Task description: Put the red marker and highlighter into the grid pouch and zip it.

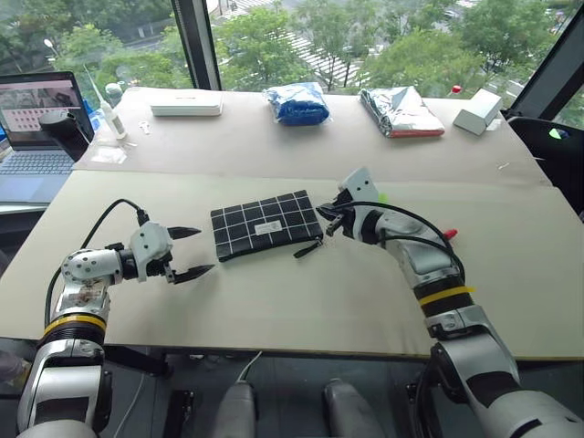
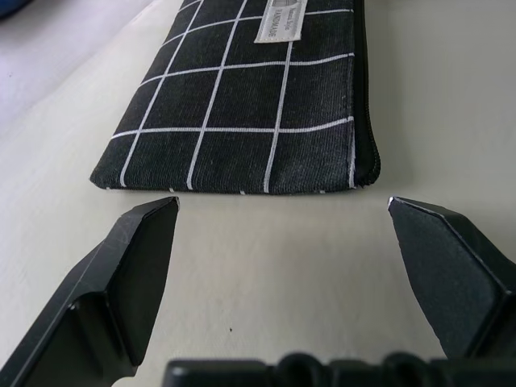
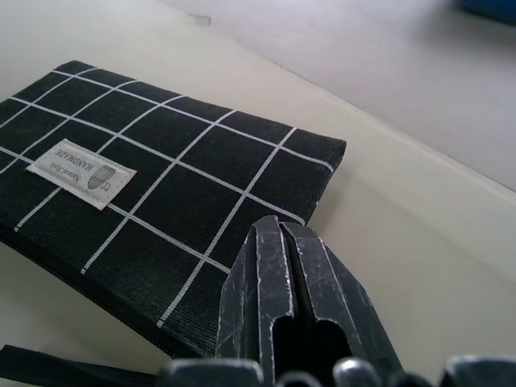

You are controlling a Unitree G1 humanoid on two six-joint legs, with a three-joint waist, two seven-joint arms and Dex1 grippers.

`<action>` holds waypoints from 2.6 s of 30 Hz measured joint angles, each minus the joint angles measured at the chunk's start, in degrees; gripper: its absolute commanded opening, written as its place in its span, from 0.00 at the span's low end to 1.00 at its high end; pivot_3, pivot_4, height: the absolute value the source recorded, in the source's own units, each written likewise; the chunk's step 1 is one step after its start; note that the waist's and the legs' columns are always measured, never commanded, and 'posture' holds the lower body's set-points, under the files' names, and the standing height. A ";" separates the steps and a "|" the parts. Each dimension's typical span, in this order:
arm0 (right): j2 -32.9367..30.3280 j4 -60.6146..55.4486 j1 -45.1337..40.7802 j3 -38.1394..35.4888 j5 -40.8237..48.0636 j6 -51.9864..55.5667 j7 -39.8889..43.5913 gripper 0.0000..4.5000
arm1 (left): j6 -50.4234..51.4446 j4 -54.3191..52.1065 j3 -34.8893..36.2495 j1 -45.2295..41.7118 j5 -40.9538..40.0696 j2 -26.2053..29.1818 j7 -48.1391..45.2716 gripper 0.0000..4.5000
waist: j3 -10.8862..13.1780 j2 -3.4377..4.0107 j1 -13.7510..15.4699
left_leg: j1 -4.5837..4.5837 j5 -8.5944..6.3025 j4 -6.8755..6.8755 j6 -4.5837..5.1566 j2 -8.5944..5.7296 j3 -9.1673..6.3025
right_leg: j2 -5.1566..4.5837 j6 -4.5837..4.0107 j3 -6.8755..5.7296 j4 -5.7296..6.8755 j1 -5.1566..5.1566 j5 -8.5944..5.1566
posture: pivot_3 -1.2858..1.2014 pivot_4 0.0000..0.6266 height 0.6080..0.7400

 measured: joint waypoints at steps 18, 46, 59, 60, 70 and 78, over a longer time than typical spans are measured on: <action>-0.50 3.83 -0.89 9.84 -13.56 -9.80 1.19 0.01 | 0.38 -3.68 -1.29 0.63 2.21 2.80 0.52 1.00 | 0.00 0.00 -0.68 | 0.04 0.00 -0.01 0.00 0.01 -0.04 | 0.00 -0.01 -0.05 0.03 0.02 -0.02 | 0.52 0.24 1.00; 0.95 4.38 -0.20 8.98 -16.10 -12.85 2.68 0.01 | -25.62 10.89 -9.71 -7.95 14.37 -3.61 16.33 1.00 | -0.02 0.00 0.48 | 0.21 0.00 0.02 0.00 -0.01 -0.03 | 0.00 -0.01 -0.04 0.05 0.22 -0.02 | 0.52 0.24 1.00; 1.63 4.16 -0.14 9.00 -16.09 -12.82 2.95 0.00 | -28.84 15.50 -12.03 -10.77 14.73 -5.25 13.91 0.44 | -0.02 0.00 0.16 | 0.20 0.00 0.00 0.00 -0.01 -0.03 | 0.01 0.00 -0.03 0.04 0.19 -0.02 | 0.52 0.24 1.00; 1.63 4.14 -0.14 8.99 -16.09 -12.82 2.99 0.00 | -28.97 15.89 -12.09 -10.77 14.75 -5.16 13.79 0.33 | -0.02 0.00 0.14 | 0.20 0.00 0.00 0.00 -0.01 -0.03 | 0.01 0.00 -0.03 0.04 0.18 -0.02 | 0.52 0.24 1.00; 1.63 4.04 -0.13 8.99 -16.07 -12.84 3.52 0.00 | -30.94 17.15 -12.00 -10.93 14.06 -2.65 11.96 0.00 | -0.01 0.00 0.04 | 0.18 0.00 -0.02 0.00 -0.01 -0.03 | 0.01 0.00 -0.03 0.04 0.15 -0.03 | 0.52 0.24 1.00; 1.59 4.05 -0.03 8.54 -15.72 -12.75 3.81 0.00 | -29.53 16.69 -10.89 -9.98 9.13 -3.52 5.32 0.00 | -0.01 0.00 0.02 | 0.17 0.00 -0.02 0.00 -0.01 -0.03 | 0.01 0.00 -0.03 0.04 0.15 -0.03 | 0.52 0.24 1.00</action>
